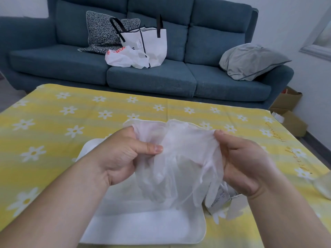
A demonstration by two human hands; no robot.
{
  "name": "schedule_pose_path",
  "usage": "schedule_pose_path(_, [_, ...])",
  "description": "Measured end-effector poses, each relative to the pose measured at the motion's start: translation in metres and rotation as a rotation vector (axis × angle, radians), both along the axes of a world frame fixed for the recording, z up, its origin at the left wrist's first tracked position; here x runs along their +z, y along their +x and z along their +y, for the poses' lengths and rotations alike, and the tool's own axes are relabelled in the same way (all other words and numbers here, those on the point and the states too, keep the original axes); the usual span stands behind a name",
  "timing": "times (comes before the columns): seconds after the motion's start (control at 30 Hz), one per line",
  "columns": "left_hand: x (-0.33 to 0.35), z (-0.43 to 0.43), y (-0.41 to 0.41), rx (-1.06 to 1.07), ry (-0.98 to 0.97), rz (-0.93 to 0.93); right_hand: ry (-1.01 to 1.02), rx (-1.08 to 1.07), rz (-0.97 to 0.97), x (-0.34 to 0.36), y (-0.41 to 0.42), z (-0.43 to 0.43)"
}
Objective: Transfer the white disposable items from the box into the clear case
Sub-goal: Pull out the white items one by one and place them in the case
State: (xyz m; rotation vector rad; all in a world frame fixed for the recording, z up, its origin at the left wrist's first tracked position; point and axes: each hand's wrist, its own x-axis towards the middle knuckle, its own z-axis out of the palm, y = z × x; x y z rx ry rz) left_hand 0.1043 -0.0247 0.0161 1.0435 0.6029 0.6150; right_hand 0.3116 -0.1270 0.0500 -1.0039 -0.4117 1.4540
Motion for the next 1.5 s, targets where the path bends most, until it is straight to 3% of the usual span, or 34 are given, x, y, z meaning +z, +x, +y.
schedule_pose_path(0.17, [0.001,0.0,0.001,0.035,0.0,0.032,0.035,-0.014,-0.046,0.001,0.004,0.0])
schedule_pose_path(0.27, [0.004,-0.001,0.001,0.151,-0.056,0.029,0.077,-0.151,-0.169,-0.001,0.009,-0.001])
schedule_pose_path(0.43, [0.003,0.003,-0.001,0.342,-0.173,0.005,0.224,-0.377,-0.792,0.022,0.0,-0.011])
schedule_pose_path(0.53, [0.006,-0.002,0.004,0.292,-0.165,-0.046,0.26,-0.263,-1.043,0.027,-0.021,-0.012])
schedule_pose_path(0.67, [0.006,-0.013,0.016,0.103,-0.137,-0.078,0.283,-0.038,-1.063,0.015,-0.05,-0.007])
schedule_pose_path(0.77, [0.002,-0.018,0.019,0.006,-0.029,-0.07,0.284,0.045,-0.948,0.007,-0.054,-0.004])
schedule_pose_path(1.0, [-0.002,-0.024,0.017,0.076,0.065,0.086,0.25,0.083,-1.021,0.004,-0.05,-0.002])
schedule_pose_path(1.2, [0.0,-0.03,0.016,0.005,0.109,0.125,0.257,-0.128,-1.431,0.008,-0.044,0.0])
schedule_pose_path(1.5, [0.0,-0.035,0.016,-0.188,0.59,0.309,0.238,0.031,-1.583,0.006,-0.046,0.001])
